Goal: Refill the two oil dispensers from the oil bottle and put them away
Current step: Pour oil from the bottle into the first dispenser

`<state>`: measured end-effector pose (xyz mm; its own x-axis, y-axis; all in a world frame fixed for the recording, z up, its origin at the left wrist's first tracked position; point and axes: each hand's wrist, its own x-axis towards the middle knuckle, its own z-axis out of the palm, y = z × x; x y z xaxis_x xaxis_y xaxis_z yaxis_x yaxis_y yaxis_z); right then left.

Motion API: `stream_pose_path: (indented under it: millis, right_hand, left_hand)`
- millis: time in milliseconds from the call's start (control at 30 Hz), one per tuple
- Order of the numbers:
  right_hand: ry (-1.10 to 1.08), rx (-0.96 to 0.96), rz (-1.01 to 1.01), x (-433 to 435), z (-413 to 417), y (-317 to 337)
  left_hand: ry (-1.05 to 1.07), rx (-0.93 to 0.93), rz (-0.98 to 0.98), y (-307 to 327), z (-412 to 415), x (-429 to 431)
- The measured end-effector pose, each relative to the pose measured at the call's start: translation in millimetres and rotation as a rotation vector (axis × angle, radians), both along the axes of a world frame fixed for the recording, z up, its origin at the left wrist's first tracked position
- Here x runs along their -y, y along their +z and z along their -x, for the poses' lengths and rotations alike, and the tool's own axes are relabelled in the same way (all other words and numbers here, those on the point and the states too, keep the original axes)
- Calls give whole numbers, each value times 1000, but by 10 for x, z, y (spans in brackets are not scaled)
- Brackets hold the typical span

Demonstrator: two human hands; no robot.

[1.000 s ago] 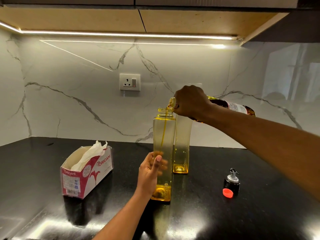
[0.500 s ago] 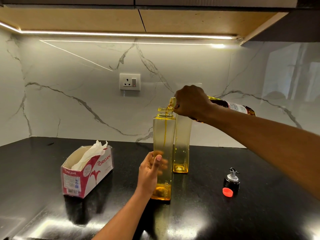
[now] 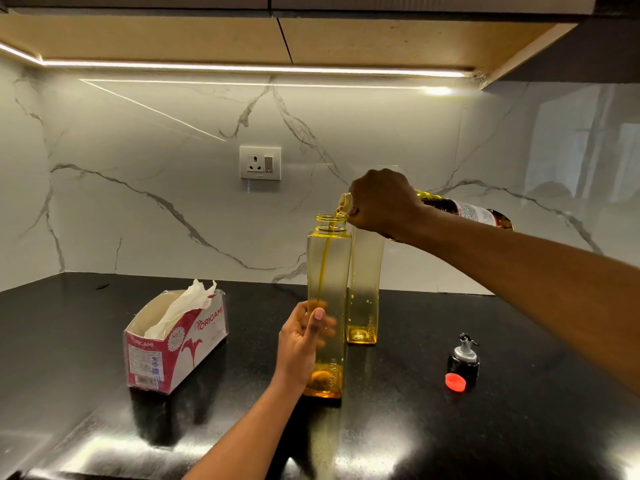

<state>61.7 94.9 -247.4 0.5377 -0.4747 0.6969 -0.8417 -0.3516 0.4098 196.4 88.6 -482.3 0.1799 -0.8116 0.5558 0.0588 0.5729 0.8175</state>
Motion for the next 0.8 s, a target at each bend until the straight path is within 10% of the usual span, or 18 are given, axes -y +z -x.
stream_pose_path:
  millis: [800]
  right_hand:
    - [-14,-50,26,25,1,25]
  left_hand:
    - [15,16,-21,-15,-8,0]
